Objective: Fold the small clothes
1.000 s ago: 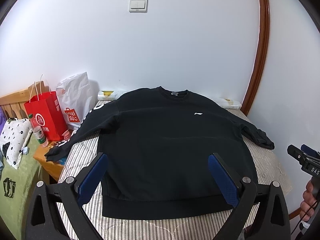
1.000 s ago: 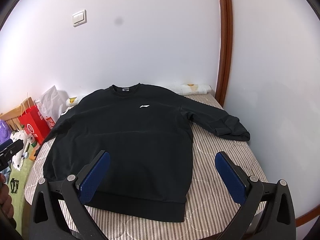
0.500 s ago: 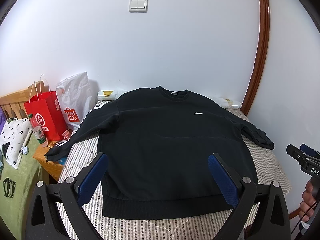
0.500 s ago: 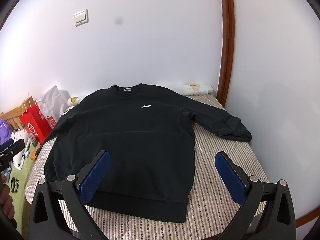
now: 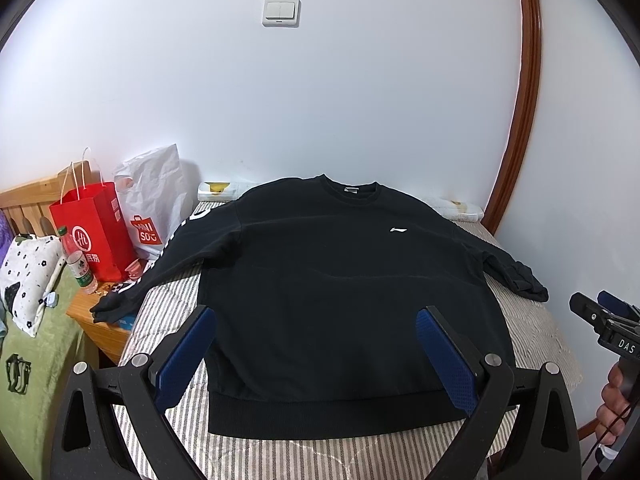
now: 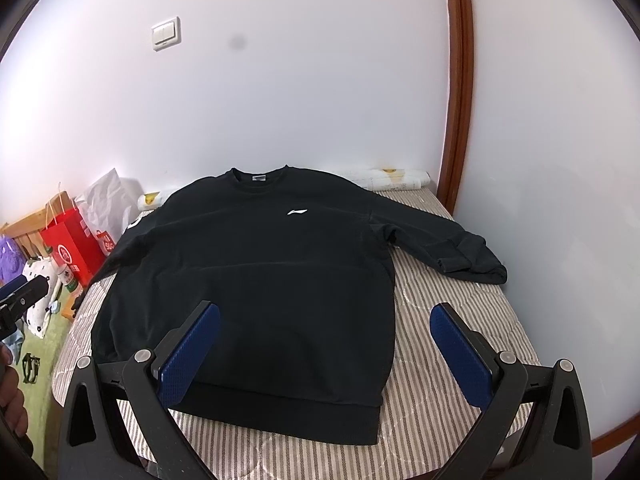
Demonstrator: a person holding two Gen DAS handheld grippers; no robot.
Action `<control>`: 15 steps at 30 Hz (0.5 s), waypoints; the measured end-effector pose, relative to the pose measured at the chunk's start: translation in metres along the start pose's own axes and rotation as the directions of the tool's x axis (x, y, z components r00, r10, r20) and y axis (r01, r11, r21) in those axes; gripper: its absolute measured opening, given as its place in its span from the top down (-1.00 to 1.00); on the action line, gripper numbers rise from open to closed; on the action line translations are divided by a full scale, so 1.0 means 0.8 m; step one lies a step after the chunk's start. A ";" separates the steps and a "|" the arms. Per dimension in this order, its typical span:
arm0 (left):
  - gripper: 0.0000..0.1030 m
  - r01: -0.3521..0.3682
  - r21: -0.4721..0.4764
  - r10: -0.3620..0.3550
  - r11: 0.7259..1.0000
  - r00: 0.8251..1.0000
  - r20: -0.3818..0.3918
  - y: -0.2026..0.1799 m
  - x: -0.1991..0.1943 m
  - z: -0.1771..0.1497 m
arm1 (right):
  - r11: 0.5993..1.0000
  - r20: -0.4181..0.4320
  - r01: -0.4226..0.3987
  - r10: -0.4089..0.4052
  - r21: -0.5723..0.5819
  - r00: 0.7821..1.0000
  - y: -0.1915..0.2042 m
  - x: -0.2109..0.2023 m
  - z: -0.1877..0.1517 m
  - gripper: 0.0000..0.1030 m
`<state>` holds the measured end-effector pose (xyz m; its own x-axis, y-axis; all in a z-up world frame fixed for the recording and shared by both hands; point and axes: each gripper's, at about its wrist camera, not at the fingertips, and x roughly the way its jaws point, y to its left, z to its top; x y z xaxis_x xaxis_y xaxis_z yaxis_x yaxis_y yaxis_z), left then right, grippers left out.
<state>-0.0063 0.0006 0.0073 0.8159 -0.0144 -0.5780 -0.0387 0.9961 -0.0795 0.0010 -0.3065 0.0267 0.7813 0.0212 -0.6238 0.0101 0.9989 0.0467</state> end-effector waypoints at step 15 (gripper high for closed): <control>-0.96 0.003 -0.005 -0.003 1.000 1.000 0.005 0.002 -0.004 0.002 | 1.000 0.003 -0.010 0.010 -0.014 1.000 0.002 0.001 0.003 -1.00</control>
<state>-0.0082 0.0028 0.0099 0.8191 -0.0170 -0.5734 -0.0390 0.9956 -0.0853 0.0031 -0.3052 0.0284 0.7832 0.0312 -0.6210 -0.0062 0.9991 0.0423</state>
